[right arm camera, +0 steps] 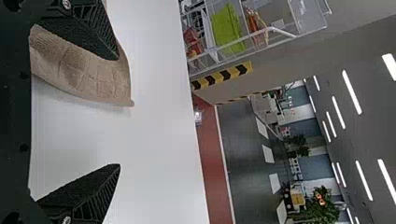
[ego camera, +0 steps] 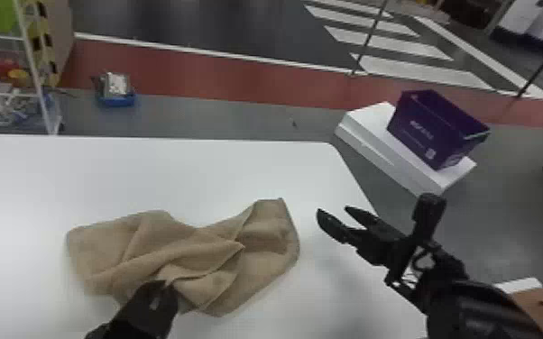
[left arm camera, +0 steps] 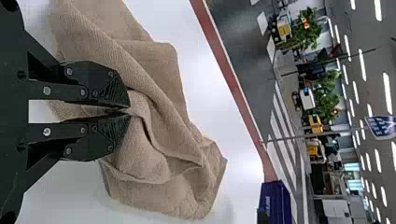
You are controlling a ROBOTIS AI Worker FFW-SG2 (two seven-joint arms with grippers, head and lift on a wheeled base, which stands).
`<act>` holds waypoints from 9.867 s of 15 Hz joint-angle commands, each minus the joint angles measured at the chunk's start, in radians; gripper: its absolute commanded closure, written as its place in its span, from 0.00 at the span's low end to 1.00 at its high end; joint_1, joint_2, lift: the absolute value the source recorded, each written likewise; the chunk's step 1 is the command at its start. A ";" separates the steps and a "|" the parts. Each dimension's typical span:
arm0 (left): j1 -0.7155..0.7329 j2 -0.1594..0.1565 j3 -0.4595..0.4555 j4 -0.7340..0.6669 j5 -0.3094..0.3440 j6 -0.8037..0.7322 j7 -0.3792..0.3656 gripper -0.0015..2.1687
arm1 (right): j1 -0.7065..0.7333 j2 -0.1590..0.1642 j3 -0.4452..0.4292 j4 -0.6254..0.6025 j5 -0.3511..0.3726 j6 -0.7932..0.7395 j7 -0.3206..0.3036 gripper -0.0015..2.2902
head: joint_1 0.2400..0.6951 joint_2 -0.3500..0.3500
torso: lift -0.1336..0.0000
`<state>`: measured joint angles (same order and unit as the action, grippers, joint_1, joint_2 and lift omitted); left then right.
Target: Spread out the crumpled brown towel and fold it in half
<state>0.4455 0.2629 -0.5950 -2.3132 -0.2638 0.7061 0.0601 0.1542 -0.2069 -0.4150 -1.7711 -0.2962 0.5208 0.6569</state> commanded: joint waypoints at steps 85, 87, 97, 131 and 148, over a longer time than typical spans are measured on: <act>0.009 -0.097 0.426 -0.048 0.123 0.026 -0.158 0.46 | 0.035 0.027 0.392 -0.248 0.350 0.331 -0.115 0.14 | 1.00 0.45 | 0.08; 0.009 -0.097 0.429 -0.043 0.123 0.023 -0.160 0.46 | 0.010 0.026 0.392 -0.202 0.358 0.331 -0.114 0.15 | 1.00 0.44 | 0.08; 0.006 -0.097 0.434 -0.043 0.123 0.017 -0.164 0.46 | -0.016 0.024 0.394 -0.188 0.348 0.374 -0.030 0.62 | 1.00 0.45 | 0.08; 0.094 -0.082 0.218 0.110 0.012 -0.418 -0.174 0.32 | 0.005 -0.006 0.166 -0.251 0.272 0.396 -0.030 0.63 | 1.00 0.03 | 0.08; -0.028 -0.090 0.228 0.241 0.044 -0.363 -0.164 0.32 | -0.007 -0.008 0.151 -0.235 0.275 0.393 -0.030 0.63 | 1.00 0.05 | 0.08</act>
<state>0.4173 0.1705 -0.3676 -2.0725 -0.2188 0.3352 -0.1038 0.1486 -0.2147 -0.2638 -2.0098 -0.0230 0.9145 0.6277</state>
